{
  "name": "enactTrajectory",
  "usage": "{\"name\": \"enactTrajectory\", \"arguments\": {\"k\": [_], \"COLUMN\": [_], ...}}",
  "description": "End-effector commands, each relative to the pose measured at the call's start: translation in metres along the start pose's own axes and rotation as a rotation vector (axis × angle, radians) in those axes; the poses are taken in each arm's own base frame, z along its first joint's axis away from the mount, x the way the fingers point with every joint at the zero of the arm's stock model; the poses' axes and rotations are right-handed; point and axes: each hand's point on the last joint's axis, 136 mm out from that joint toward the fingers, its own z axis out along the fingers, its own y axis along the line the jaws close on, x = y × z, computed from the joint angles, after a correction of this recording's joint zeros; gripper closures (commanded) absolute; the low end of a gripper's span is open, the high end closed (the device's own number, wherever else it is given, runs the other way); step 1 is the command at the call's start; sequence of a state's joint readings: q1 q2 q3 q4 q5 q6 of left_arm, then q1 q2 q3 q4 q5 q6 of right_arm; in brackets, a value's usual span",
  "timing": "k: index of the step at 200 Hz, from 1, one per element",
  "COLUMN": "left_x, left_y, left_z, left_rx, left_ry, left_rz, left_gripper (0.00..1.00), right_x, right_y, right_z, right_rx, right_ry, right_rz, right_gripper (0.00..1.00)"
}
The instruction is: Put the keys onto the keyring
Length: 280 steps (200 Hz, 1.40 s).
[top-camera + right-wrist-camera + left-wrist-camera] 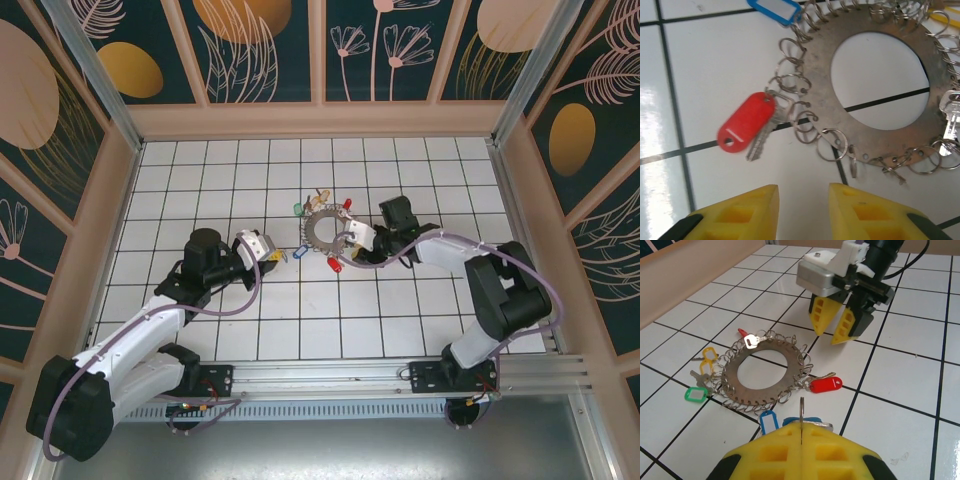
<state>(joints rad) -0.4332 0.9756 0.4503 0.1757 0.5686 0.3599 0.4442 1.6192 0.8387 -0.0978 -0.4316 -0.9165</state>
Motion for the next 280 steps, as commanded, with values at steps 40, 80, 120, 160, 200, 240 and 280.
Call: {"name": "enactTrajectory", "arguments": {"k": [40,80,120,160,200,240,280], "left_x": [-0.005,-0.005,-0.005,-0.004,-0.004,-0.005,-0.004], "left_y": [-0.002,-0.002,-0.002,-0.002,-0.002,-0.002,-0.002], "left_z": [-0.001,-0.001,-0.001,0.0,0.0,0.0,0.001], "left_rx": [0.007,0.007,0.005,0.007,0.008,0.009,0.015], "left_ry": [-0.024,-0.022,-0.02,-0.017,-0.016,-0.019,-0.019], "left_rz": [0.035,0.034,0.033,0.033,0.029,0.029,0.025], "left_gripper": [1.0,1.0,1.0,1.0,1.0,1.0,1.0], "right_x": [-0.002,-0.002,-0.013,-0.008,-0.001,-0.021,-0.017], "right_y": [-0.042,-0.052,-0.06,-0.078,-0.095,-0.078,-0.027], "right_z": [0.012,0.02,0.029,0.03,0.027,0.012,0.002], "right_rx": [0.062,0.078,0.039,0.126,0.192,0.017,-0.097], "right_ry": [0.007,0.003,-0.009,0.014,0.032,-0.048,-0.073], "right_rz": [0.104,0.194,0.35,0.423,0.473,0.53,0.355], "right_gripper": [0.76,0.72,0.81,0.92,0.89,0.74,0.72]}}
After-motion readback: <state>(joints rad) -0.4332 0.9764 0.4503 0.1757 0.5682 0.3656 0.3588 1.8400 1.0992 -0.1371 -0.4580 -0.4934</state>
